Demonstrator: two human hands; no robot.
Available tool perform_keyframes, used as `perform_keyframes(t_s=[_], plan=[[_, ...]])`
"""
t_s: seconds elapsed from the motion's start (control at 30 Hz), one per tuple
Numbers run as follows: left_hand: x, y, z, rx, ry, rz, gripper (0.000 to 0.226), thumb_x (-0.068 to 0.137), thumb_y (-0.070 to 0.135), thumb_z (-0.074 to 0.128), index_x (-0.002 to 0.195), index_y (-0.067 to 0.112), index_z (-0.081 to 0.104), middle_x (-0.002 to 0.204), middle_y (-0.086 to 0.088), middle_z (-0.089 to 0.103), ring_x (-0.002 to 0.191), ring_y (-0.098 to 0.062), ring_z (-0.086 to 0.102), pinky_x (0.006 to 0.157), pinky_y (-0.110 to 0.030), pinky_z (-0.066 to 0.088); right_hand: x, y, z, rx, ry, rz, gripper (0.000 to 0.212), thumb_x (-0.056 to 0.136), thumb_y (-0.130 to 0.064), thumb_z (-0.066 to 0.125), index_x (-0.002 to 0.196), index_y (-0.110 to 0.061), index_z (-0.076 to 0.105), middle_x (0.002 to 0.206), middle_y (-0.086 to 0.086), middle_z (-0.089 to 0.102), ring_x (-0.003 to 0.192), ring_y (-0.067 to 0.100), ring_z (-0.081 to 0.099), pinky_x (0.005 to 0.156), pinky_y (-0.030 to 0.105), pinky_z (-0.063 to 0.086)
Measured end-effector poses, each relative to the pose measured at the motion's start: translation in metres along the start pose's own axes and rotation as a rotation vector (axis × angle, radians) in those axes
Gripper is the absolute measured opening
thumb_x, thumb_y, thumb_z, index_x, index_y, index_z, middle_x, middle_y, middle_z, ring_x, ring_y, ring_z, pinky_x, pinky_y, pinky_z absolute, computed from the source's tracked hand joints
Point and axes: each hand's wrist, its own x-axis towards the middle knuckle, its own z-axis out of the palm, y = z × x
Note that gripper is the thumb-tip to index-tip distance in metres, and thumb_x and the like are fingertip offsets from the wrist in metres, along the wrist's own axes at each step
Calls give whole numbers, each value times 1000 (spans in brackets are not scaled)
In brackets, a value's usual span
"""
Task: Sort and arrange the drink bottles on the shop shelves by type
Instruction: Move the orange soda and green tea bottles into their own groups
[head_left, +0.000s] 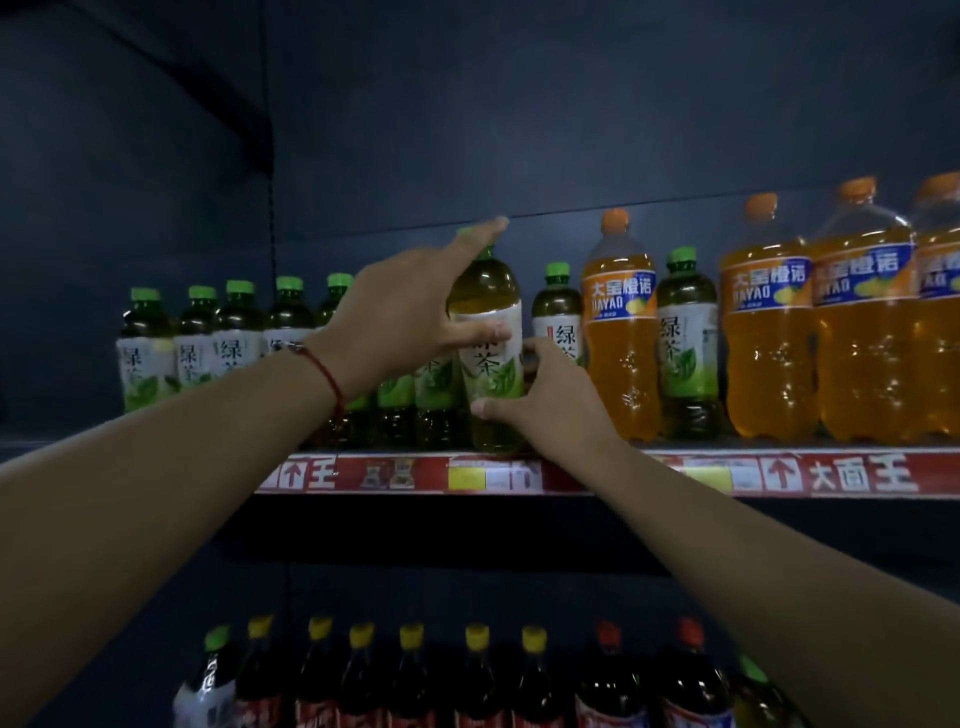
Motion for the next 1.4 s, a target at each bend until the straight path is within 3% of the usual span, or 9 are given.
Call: perform_keyframes(t_s=[0.2,0.3,0.4,0.5,0.67,0.83,1.03,1.17,1.4], plan=[[28,-20,47,175,-81,96,76,91,64,50,154,26,32,123,-3,65,113,-23,58,91,-39,48,29,22,21,53,11,135,65,71,-38,83,125,-19,51,109,-6,64,98,13,61,87,34,53],[32,-15,66,220,-130,70,74,96,60,43,156,21,25,138,-10,58,134,-30,45,112,-44,33,35,29,27,59,9,156,50,74,-39,81,113,-25,53,101,-7,64,95,13,62,87,35,52],[32,-8,79,253,-168,14,79,96,62,38,158,21,11,155,-13,40,147,-33,26,121,-51,18,39,32,28,15,-3,154,44,77,-38,78,110,-23,55,100,-5,65,96,15,62,86,36,53],[24,-4,84,216,-181,-30,82,97,61,35,158,20,-2,162,-13,23,151,-32,18,122,-53,12,36,27,19,-55,-80,130,45,81,-39,74,116,-20,54,99,-5,63,90,11,60,79,30,50],[6,3,91,138,-81,-84,76,99,53,32,158,21,-5,161,-13,26,150,-31,19,122,-54,11,19,1,-19,-248,-187,4,46,87,-43,65,124,-24,47,107,-11,58,84,0,52,68,20,39],[0,13,99,139,-57,-131,89,94,65,36,158,18,-4,161,-16,23,151,-34,14,122,-55,11,18,-27,-68,-644,-103,-186,65,87,-47,63,142,-21,37,139,2,47,115,15,48,86,28,39],[-1,19,107,126,-55,-190,100,89,72,40,156,20,-13,164,-15,13,152,-33,5,122,-54,10,51,-23,-109,-891,66,-208,70,88,-50,60,145,-20,33,146,8,40,130,28,44,101,43,42],[-4,20,108,122,-29,-187,99,89,70,42,158,18,-7,163,-17,18,152,-35,10,122,-55,14,69,0,-118,-981,201,-136,80,89,-59,52,150,-17,20,149,14,36,134,33,41,104,46,40],[-6,23,110,120,-35,-193,96,90,69,39,158,19,-7,164,-16,16,152,-34,9,122,-54,14,91,5,-114,-805,230,103,95,84,-69,53,153,-20,9,143,17,47,126,37,50,95,46,45]])
